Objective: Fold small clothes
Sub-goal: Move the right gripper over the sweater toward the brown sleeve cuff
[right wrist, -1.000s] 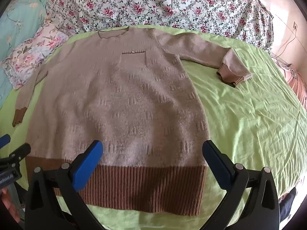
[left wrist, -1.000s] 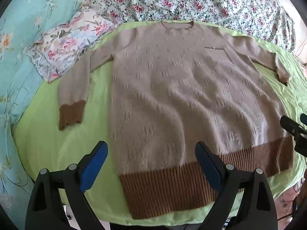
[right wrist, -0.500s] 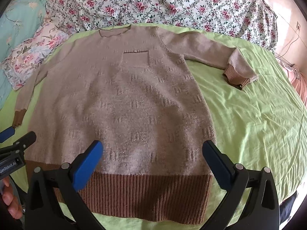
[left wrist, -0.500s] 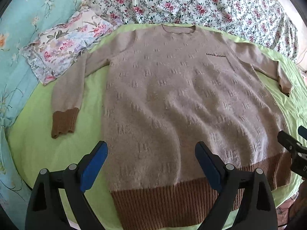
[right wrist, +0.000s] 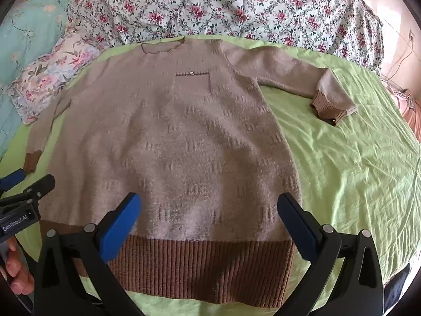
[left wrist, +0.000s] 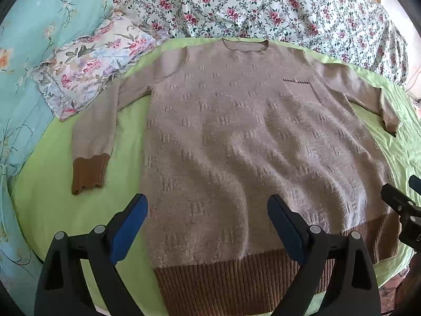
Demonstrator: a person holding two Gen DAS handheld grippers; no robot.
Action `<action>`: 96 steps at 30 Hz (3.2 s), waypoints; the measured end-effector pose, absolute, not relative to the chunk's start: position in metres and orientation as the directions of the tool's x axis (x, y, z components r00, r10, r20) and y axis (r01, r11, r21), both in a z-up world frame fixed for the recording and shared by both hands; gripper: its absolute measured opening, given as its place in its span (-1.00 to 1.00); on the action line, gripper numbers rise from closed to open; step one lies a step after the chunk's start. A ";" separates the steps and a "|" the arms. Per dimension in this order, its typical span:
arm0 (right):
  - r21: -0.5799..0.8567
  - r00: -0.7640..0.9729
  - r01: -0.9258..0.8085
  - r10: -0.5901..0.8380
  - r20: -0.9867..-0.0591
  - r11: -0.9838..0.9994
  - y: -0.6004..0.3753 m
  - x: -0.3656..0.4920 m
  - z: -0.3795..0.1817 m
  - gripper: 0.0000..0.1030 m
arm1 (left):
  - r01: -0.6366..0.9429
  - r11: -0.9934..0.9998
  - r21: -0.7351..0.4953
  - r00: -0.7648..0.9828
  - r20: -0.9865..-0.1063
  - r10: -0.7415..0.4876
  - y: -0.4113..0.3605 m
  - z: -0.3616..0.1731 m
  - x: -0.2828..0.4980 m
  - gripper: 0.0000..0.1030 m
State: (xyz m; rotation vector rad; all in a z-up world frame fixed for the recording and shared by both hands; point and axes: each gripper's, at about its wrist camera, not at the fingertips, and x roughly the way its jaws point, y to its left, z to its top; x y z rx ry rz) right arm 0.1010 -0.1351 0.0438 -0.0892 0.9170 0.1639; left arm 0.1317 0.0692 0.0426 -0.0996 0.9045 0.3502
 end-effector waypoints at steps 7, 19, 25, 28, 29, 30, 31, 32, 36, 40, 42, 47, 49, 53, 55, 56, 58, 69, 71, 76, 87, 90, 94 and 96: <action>-0.002 0.604 -0.183 0.110 -0.789 0.983 -0.135 0.100 0.046 0.99 | -0.341 0.938 0.056 0.563 -0.787 0.252 0.069 0.043 0.134 0.80; 0.000 0.599 -0.192 0.117 -0.792 0.981 -0.136 0.100 0.047 0.95 | -0.347 0.936 0.060 0.568 -0.781 0.260 0.069 0.047 0.134 0.80; 0.006 0.596 -0.194 0.123 -0.794 0.981 -0.136 0.102 0.047 0.88 | -0.345 0.936 0.064 0.566 -0.782 0.262 0.069 0.047 0.136 0.80; 0.006 0.594 -0.192 0.121 -0.795 0.981 -0.137 0.103 0.046 0.85 | -0.345 0.936 0.065 0.564 -0.783 0.262 0.069 0.047 0.137 0.80; 0.006 0.594 -0.191 0.121 -0.795 0.982 -0.137 0.103 0.047 0.84 | -0.346 0.936 0.068 0.563 -0.783 0.265 0.069 0.046 0.137 0.80; 0.008 0.595 -0.192 0.123 -0.795 0.981 -0.137 0.103 0.047 0.82 | -0.346 0.935 0.070 0.562 -0.783 0.267 0.068 0.046 0.138 0.80; 0.005 0.594 -0.193 0.121 -0.795 0.981 -0.137 0.103 0.046 0.78 | -0.347 0.935 0.071 0.563 -0.782 0.268 0.068 0.046 0.138 0.80; 0.004 0.594 -0.194 0.121 -0.795 0.981 -0.137 0.103 0.046 0.74 | -0.347 0.935 0.072 0.562 -0.782 0.269 0.067 0.046 0.138 0.80; 0.006 0.595 -0.190 0.120 -0.795 0.982 -0.137 0.104 0.047 0.74 | -0.346 0.935 0.075 0.565 -0.779 0.272 0.066 0.046 0.138 0.80; 0.006 0.596 -0.190 0.121 -0.794 0.982 -0.138 0.104 0.047 0.74 | -0.345 0.936 0.074 0.566 -0.779 0.270 0.066 0.046 0.137 0.80; 0.008 0.596 -0.189 0.121 -0.794 0.982 -0.138 0.104 0.047 0.74 | -0.345 0.936 0.073 0.566 -0.779 0.269 0.066 0.046 0.138 0.80; 0.010 0.595 -0.190 0.123 -0.794 0.982 -0.138 0.104 0.048 0.73 | -0.345 0.936 0.075 0.568 -0.777 0.271 0.066 0.047 0.139 0.80; 0.012 0.594 -0.189 0.125 -0.795 0.982 -0.138 0.105 0.048 0.74 | -0.345 0.936 0.077 0.569 -0.776 0.273 0.065 0.049 0.141 0.80; 0.016 0.592 -0.189 0.127 -0.796 0.982 -0.140 0.107 0.048 0.73 | -0.347 0.935 0.073 0.565 -0.779 0.271 0.065 0.049 0.146 0.80; 0.022 0.591 -0.187 0.131 -0.796 0.982 -0.142 0.109 0.048 0.73 | -0.346 0.935 0.073 0.563 -0.782 0.269 0.065 0.048 0.148 0.80; 0.025 0.591 -0.185 0.131 -0.796 0.982 -0.143 0.110 0.048 0.70 | -0.346 0.935 0.072 0.561 -0.783 0.268 0.064 0.047 0.149 0.80; 0.029 0.590 -0.178 0.130 -0.797 0.984 -0.145 0.112 0.047 0.66 | -0.346 0.936 0.071 0.558 -0.786 0.266 0.065 0.045 0.151 0.80; 0.035 0.586 -0.183 0.137 -0.798 0.983 -0.149 0.121 0.046 0.57 | -0.350 0.934 0.066 0.556 -0.788 0.264 0.066 0.041 0.163 0.80; 0.043 0.586 -0.181 0.143 -0.798 0.983 -0.152 0.124 0.046 0.57 | -0.350 0.934 0.069 0.554 -0.789 0.266 0.066 0.040 0.167 0.80; 0.051 0.584 -0.164 0.138 -0.800 0.985 -0.163 0.134 0.045 0.46 | -0.352 0.935 0.052 0.547 -0.799 0.250 0.069 0.036 0.179 0.80; 0.060 0.604 -0.076 0.094 -0.791 0.995 -0.210 0.169 0.050 0.41 | -0.346 0.937 0.048 0.542 -0.805 0.241 0.069 0.035 0.207 0.80; 0.066 0.605 -0.046 0.080 -0.792 0.997 -0.228 0.184 0.050 0.37 | -0.346 0.937 0.059 0.537 -0.806 0.249 0.068 0.035 0.214 0.80; 0.065 0.613 -0.017 0.061 -0.787 0.998 -0.248 0.202 0.052 0.37 | -0.343 0.937 0.065 0.538 -0.804 0.253 0.069 0.035 0.223 0.80; 0.072 0.615 -0.002 0.058 -0.787 0.997 -0.259 0.212 0.051 0.37 | -0.343 0.937 0.066 0.537 -0.805 0.253 0.070 0.035 0.230 0.80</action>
